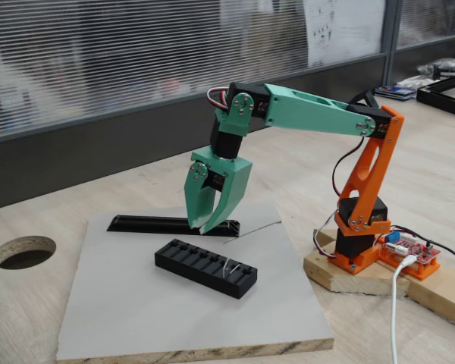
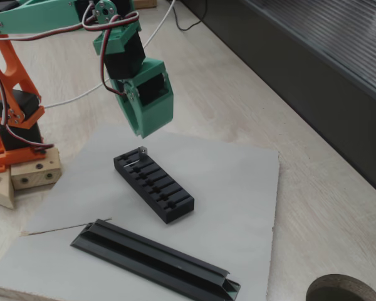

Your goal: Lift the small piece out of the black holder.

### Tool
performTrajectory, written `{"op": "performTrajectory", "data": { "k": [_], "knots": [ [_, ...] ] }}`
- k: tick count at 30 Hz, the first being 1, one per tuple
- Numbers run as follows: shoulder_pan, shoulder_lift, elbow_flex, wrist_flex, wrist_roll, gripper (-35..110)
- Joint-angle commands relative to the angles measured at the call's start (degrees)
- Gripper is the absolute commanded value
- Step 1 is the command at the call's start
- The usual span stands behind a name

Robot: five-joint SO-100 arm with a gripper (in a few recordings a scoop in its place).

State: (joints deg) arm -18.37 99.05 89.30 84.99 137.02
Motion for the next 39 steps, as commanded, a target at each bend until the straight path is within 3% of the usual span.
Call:
{"op": "performTrajectory", "data": {
  "k": [1, 8, 17, 29, 39],
  "knots": [
    [-1.41, 0.18, 2.20, 0.70, 6.59, 13],
    [-8.61, 1.23, 9.67, -0.09, 8.26, 14],
    [-8.00, 1.23, 8.96, -0.18, 7.91, 14],
    [-7.91, 0.35, 8.88, -0.26, 8.35, 41],
    [-8.70, 0.18, 9.32, -2.90, 8.35, 42]
  ]
}}
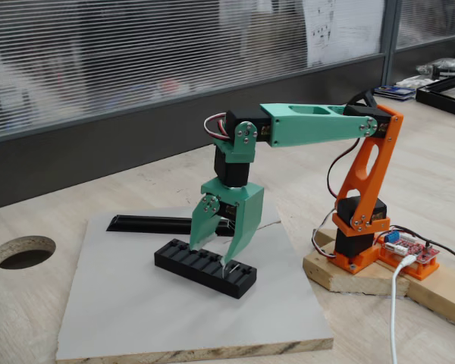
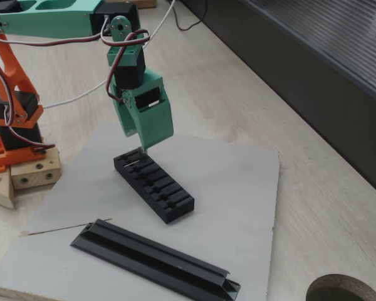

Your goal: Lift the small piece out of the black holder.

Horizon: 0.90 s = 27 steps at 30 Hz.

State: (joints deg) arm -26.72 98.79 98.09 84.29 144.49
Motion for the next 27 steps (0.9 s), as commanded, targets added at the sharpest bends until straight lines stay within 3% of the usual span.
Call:
{"op": "performTrajectory", "data": {
  "k": [1, 5, 27],
  "knots": [
    [-0.35, 0.35, 0.88, -3.78, 0.88, 42],
    [-0.35, -1.85, 0.97, -8.09, 0.88, 42],
    [-1.14, -3.43, 0.00, -8.09, 0.88, 42]
  ]
}}
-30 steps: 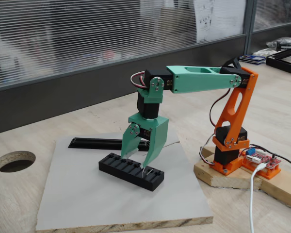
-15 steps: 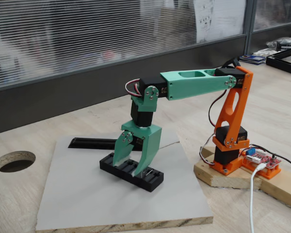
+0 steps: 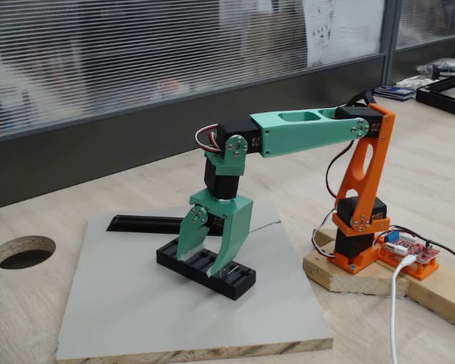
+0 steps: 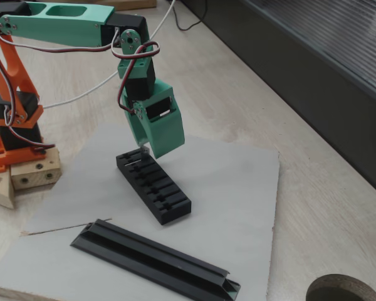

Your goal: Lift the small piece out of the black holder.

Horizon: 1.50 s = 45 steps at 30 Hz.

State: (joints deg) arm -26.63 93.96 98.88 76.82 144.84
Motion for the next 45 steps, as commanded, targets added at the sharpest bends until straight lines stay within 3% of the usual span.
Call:
{"op": "performTrajectory", "data": {
  "k": [1, 45],
  "knots": [
    [-2.46, 2.20, -0.79, -0.62, 0.53, 42],
    [-4.83, -1.41, 0.09, -1.41, 0.62, 42]
  ]
}}
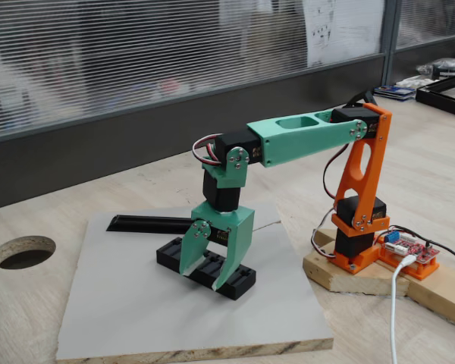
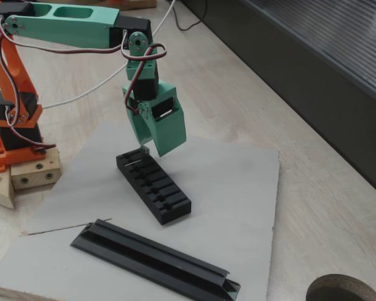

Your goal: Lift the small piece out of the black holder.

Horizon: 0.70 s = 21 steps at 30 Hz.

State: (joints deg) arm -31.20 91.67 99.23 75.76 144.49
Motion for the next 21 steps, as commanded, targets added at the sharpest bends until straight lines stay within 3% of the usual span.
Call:
{"op": "performTrajectory", "data": {
  "k": [1, 8, 21],
  "knots": [
    [-0.26, 0.88, -0.26, -0.35, 0.97, 42],
    [5.45, 0.88, -0.26, 0.09, 1.05, 42],
    [4.92, 0.88, -0.26, -0.18, 0.97, 42]
  ]
}}
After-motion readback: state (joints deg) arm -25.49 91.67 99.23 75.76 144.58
